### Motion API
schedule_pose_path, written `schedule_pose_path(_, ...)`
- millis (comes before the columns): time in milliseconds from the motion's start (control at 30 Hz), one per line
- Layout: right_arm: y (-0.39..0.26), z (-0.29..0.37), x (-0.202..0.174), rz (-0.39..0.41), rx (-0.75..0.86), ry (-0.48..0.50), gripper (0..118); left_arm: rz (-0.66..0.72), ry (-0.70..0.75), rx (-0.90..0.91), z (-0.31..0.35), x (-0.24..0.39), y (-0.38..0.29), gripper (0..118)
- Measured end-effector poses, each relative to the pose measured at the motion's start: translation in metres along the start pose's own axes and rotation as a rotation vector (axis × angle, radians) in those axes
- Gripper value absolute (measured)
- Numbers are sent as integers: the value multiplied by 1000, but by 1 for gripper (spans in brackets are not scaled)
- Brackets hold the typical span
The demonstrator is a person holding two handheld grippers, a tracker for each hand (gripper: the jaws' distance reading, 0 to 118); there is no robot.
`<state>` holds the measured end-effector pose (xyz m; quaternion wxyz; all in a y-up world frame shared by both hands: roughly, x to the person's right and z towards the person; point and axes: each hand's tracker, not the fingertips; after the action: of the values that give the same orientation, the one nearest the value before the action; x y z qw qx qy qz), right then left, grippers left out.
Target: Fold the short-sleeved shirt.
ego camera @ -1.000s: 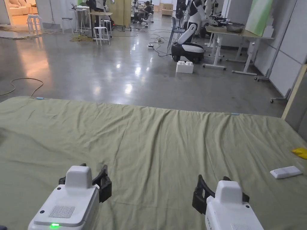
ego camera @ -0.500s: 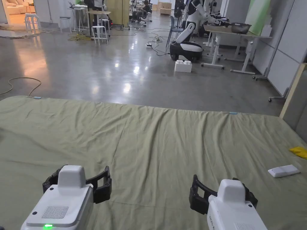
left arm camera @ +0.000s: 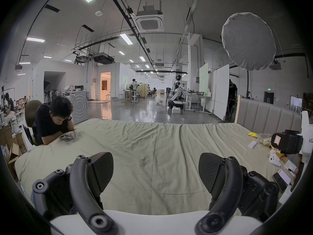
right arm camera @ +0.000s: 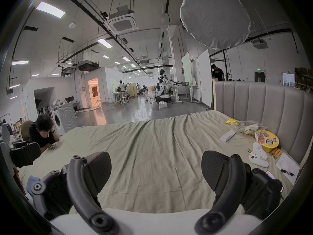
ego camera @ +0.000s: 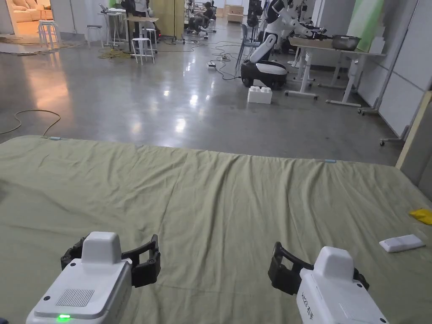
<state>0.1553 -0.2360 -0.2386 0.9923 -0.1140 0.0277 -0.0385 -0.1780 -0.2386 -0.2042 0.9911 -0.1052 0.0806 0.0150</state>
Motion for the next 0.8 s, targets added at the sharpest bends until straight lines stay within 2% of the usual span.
schedule_pose_path(333, 12, -7, -4, -56, -108, -1, 109, 33, 22, -3, 0, -3, 2, 111)
schedule_pose_path(500, 14, -6, -8, -51, -117, 8, 109, 33, 28, -9, -1, -5, 3, 111)
schedule_pose_path(667, 17, -6, -16, -18, -119, -27, 109, 28, 50, -15, -3, -5, 3, 111)
schedule_pose_path(800, 19, -9, -17, -25, -146, -44, 109, 26, 57, -10, -4, -4, 3, 111)
